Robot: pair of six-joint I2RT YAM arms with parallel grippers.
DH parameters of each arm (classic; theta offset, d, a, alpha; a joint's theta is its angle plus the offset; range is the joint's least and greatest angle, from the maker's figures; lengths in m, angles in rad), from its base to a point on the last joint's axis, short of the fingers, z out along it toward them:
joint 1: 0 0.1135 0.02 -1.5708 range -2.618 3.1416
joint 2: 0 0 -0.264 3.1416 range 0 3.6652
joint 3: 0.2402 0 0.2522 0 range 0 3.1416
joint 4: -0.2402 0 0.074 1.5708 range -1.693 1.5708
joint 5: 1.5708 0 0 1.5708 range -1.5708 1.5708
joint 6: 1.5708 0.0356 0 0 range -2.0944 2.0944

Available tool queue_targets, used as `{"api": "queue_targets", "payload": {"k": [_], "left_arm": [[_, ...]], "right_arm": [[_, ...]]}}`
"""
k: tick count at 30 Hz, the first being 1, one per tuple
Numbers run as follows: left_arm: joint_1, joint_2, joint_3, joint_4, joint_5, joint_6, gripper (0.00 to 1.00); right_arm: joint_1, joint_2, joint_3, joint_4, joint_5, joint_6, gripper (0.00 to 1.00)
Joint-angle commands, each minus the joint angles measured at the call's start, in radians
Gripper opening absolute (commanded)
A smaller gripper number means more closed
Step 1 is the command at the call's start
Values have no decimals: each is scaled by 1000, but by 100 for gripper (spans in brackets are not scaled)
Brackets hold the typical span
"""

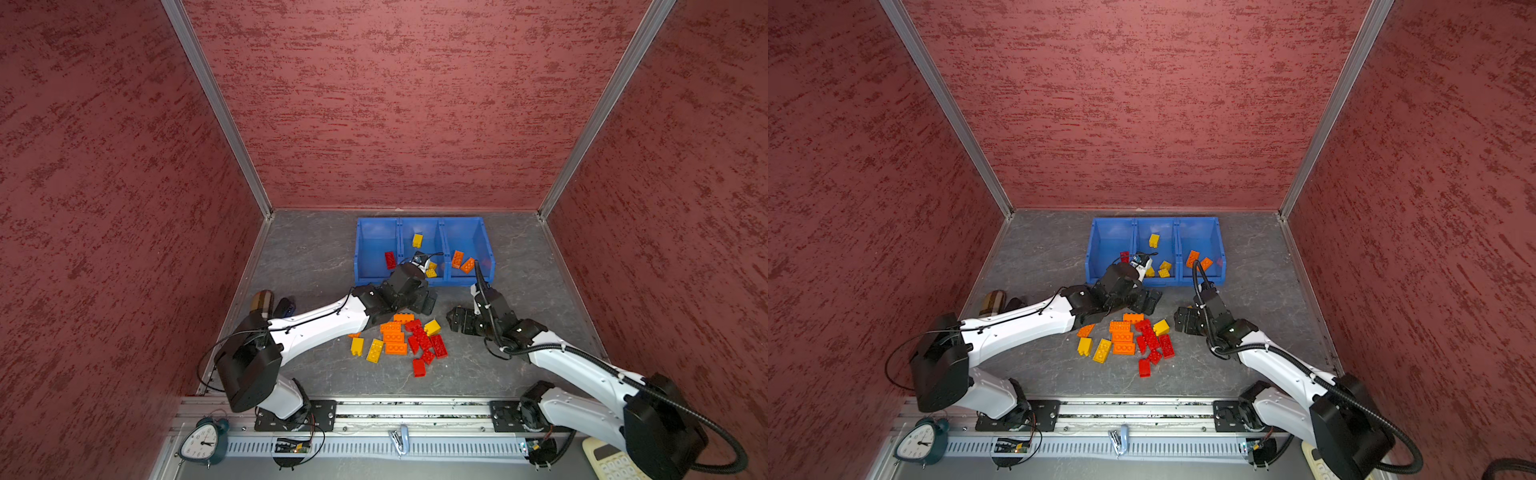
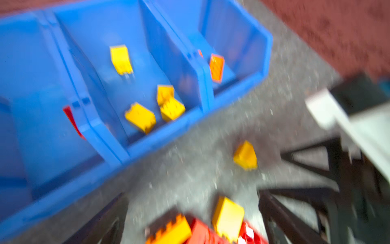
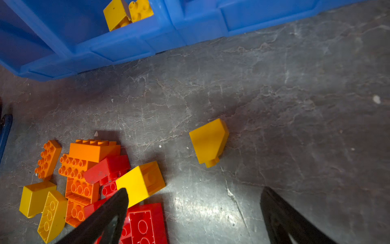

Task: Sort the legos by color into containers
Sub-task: 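Move both grippers back over the brick pile, then lower the left gripper onto the pile and grasp a red brick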

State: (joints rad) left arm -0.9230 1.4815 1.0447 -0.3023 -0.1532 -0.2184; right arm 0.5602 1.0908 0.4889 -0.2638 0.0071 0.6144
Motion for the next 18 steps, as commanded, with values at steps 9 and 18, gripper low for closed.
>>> {"api": "queue_targets", "payload": {"k": [9,18], "left_arm": [[-1,18,-38,-252,144,95,57],[28,156,-19,-197,160,117,50]], "right_arm": [[4,63,54,19,48,-34,99],[4,52,48,20,52,-23,99]]}}
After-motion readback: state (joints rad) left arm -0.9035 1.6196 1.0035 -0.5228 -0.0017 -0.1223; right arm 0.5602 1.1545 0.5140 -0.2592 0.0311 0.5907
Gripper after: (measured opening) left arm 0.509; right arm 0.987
